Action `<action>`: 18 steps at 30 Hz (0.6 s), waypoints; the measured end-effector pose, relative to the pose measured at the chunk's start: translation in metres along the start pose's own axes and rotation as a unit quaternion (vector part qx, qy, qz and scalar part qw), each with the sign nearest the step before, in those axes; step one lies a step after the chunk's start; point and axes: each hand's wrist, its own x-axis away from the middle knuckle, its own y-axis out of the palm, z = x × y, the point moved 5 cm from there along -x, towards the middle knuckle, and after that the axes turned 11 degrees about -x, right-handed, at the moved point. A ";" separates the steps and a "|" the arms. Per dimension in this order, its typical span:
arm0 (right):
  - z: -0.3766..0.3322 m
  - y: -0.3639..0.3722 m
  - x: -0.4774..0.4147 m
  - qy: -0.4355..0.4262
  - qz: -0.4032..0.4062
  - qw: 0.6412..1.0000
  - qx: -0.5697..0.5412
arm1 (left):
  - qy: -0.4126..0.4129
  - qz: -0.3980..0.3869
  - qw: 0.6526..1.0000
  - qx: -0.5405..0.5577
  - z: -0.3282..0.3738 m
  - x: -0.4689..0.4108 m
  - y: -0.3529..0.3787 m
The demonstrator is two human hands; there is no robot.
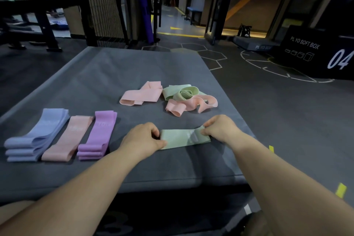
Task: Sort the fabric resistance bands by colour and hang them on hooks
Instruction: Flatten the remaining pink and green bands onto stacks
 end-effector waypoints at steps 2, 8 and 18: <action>-0.001 -0.001 0.000 0.004 -0.005 1.000 -0.005 | 0.005 -0.004 0.999 0.032 0.002 -0.001 0.001; 0.000 -0.001 -0.001 0.008 -0.020 0.991 -0.132 | 0.004 0.010 0.989 0.150 0.003 -0.001 -0.004; -0.009 0.001 0.008 -0.041 -0.023 0.984 -0.174 | 0.016 0.028 0.987 0.156 -0.002 -0.001 -0.009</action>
